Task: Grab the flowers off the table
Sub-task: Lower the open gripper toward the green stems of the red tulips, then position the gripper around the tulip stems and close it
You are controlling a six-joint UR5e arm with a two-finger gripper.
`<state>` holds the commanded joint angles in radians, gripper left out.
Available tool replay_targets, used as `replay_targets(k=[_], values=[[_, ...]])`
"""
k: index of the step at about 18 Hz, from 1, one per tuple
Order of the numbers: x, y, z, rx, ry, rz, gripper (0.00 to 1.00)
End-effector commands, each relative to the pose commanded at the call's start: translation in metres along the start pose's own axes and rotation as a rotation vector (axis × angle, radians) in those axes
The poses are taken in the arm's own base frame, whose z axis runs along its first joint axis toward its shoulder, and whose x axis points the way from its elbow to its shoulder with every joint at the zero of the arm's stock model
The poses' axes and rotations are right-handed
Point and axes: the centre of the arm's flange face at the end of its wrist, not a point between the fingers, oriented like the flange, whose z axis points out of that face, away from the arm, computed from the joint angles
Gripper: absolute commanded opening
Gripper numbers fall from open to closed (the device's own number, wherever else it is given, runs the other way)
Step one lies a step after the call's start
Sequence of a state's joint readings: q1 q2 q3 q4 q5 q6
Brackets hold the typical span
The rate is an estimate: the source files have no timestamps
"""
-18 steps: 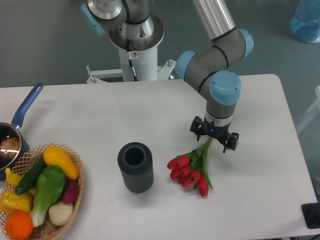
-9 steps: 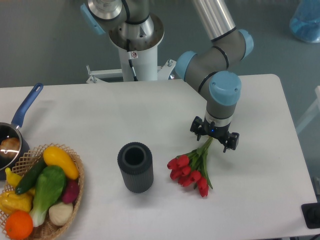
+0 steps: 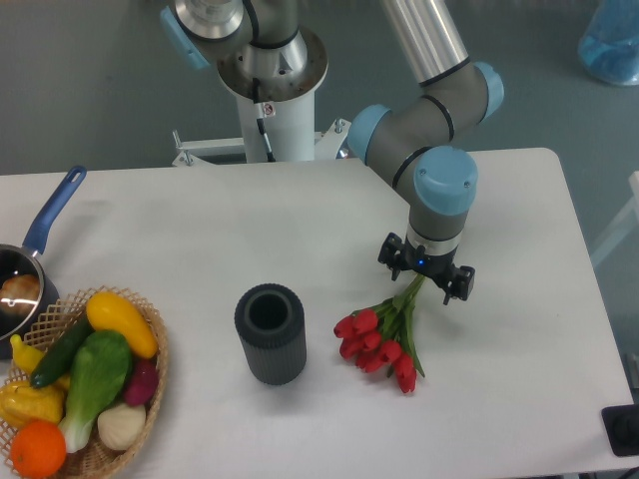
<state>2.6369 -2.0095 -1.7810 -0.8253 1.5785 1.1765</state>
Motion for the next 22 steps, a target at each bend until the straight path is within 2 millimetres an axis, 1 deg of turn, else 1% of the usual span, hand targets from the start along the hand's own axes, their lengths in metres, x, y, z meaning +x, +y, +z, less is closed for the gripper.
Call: replay_targets(k=[6,9,10,12,14,16,19,22], values=[[0.001,0.000,0.005,0.000,0.012,0.018,1.00],[0.009,0.006,0.013,-0.008,0.035,0.014,1.00],[0.008,0.007,0.013,-0.009,0.033,0.005,1.00],[0.002,0.005,0.005,0.000,0.023,-0.003,1.00],[0.007,0.003,0.012,-0.010,0.036,-0.023,1.00],[0.010,0.004,0.013,-0.005,0.035,-0.049,1.00],[0.010,0.003,0.019,-0.009,0.042,-0.054,1.00],[0.012,0.002,0.020,0.006,0.053,-0.054,1.00]])
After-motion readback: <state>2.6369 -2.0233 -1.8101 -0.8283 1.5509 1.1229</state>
